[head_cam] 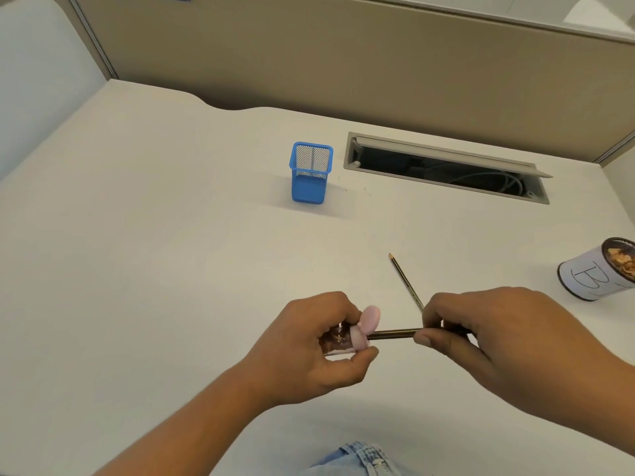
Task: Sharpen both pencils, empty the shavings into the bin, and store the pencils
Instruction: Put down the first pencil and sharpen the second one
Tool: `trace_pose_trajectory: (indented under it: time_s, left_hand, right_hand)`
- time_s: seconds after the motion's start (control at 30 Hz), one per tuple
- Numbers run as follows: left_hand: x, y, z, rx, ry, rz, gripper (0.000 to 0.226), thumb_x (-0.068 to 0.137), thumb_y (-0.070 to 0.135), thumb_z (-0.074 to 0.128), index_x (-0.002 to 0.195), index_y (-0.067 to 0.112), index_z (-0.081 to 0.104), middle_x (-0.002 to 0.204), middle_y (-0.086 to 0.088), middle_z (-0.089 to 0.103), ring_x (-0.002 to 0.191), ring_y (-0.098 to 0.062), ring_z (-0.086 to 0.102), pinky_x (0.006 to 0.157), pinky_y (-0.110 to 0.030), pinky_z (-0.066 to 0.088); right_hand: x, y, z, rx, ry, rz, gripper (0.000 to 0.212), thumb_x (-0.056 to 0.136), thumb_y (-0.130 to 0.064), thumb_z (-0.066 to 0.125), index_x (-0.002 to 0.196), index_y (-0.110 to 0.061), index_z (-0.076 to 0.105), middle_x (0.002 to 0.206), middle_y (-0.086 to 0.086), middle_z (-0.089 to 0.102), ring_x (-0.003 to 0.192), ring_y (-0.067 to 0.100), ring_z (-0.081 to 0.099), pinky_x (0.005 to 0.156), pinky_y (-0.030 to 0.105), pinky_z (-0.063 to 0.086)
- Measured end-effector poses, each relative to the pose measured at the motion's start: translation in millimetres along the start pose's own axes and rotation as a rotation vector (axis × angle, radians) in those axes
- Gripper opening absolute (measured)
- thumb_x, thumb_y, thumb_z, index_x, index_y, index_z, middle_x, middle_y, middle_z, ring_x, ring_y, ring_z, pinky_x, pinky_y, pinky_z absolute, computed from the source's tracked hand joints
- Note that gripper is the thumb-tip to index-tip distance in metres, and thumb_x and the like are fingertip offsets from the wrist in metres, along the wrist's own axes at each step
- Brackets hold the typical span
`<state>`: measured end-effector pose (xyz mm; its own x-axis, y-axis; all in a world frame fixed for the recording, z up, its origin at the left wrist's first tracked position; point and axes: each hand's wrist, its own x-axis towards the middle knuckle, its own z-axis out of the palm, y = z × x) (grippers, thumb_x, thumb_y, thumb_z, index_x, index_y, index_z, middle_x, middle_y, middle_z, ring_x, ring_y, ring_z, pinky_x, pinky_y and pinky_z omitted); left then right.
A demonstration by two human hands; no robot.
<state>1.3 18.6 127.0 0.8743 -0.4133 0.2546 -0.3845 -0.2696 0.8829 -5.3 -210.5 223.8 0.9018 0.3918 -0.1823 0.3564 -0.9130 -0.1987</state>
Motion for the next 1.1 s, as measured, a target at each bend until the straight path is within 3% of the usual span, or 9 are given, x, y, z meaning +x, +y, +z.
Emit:
trace_pose_trajectory:
  time_s: [0.17,0.23,0.33,0.43,0.6,0.7,0.87,0.93,1.1]
  left_hand:
    - [-1,-7,-5,-0.011,0.016,-0.024,0.016,0.079,0.022,0.074,0.082,0.018,0.059,0.073,0.004,0.064,0.066,-0.022,0.064,0.054,-0.035,0.054]
    - [-3,-9,-8,-0.04,0.038,-0.064,0.014,0.079,0.023,0.073,0.082,0.018,0.06,0.073,0.005,0.065,0.071,-0.027,0.068,0.056,-0.04,0.055]
    - [-3,-10,-8,-0.102,0.07,-0.111,0.013,0.077,0.021,0.073,0.081,0.016,0.061,0.074,0.002,0.066,0.075,-0.031,0.069,0.059,-0.038,0.057]
    - [-2,-10,-4,-0.129,0.099,-0.151,0.016,0.076,0.024,0.073,0.079,0.015,0.06,0.078,0.004,0.068,0.077,-0.03,0.069,0.058,-0.034,0.056]
    - [-2,-10,-1,-0.176,0.124,-0.223,0.016,0.075,0.032,0.074,0.082,0.022,0.064,0.091,0.005,0.072,0.063,-0.02,0.061,0.057,-0.026,0.052]
    - [-1,-8,-2,-0.18,0.068,-0.184,0.014,0.076,0.032,0.077,0.087,0.026,0.07,0.087,0.002,0.071,0.075,-0.02,0.067,0.061,-0.033,0.054]
    - [2,-4,-3,-0.141,-0.02,-0.096,0.016,0.077,0.029,0.079,0.091,0.025,0.071,0.082,0.004,0.066,0.084,-0.025,0.068,0.063,-0.041,0.054]
    - [3,-3,-3,-0.127,-0.003,-0.087,0.017,0.077,0.024,0.08,0.091,0.026,0.071,0.081,0.004,0.064,0.077,-0.023,0.066,0.06,-0.042,0.053]
    - [0,2,-3,-0.173,-0.023,-0.141,0.018,0.075,0.018,0.081,0.087,0.024,0.07,0.078,0.001,0.064,0.077,-0.027,0.068,0.056,-0.04,0.055]
  right_hand:
    - [-1,9,2,-0.049,0.048,0.032,0.043,0.082,-0.074,0.021,0.08,-0.041,0.048,0.056,-0.016,0.058,0.049,0.005,0.048,0.044,0.022,0.035]
    - [-2,13,1,-0.018,0.062,0.081,0.042,0.081,-0.074,0.025,0.08,-0.041,0.05,0.057,-0.016,0.059,0.06,0.007,0.053,0.045,0.022,0.034]
    - [-3,13,5,0.055,0.052,0.118,0.041,0.079,-0.075,0.028,0.081,-0.041,0.051,0.064,-0.016,0.062,0.077,0.002,0.053,0.047,0.023,0.033]
    - [-3,10,8,0.128,0.038,0.162,0.04,0.078,-0.075,0.032,0.079,-0.04,0.051,0.078,-0.026,0.062,0.076,0.004,0.055,0.048,0.023,0.031]
    - [-4,2,14,0.278,0.035,0.201,0.037,0.077,-0.071,0.037,0.075,-0.039,0.055,0.078,-0.028,0.062,0.07,0.003,0.056,0.05,0.018,0.03]
    - [-4,-1,15,0.23,0.061,0.157,0.038,0.079,-0.071,0.036,0.074,-0.039,0.056,0.084,-0.03,0.061,0.078,-0.004,0.055,0.053,0.016,0.03]
    - [-6,1,11,0.079,0.117,0.045,0.025,0.089,-0.061,0.046,0.08,-0.04,0.057,0.068,-0.028,0.053,0.068,-0.013,0.049,0.051,0.012,0.027]
    - [-7,1,7,0.044,0.099,-0.041,0.007,0.089,-0.046,0.056,0.089,-0.04,0.06,0.075,-0.027,0.051,0.06,-0.008,0.047,0.049,0.015,0.034]
    - [-10,8,-4,-0.12,0.219,-0.222,0.018,0.09,-0.022,0.064,0.102,-0.029,0.073,0.084,-0.015,0.067,0.058,0.017,0.059,0.043,0.034,0.046]
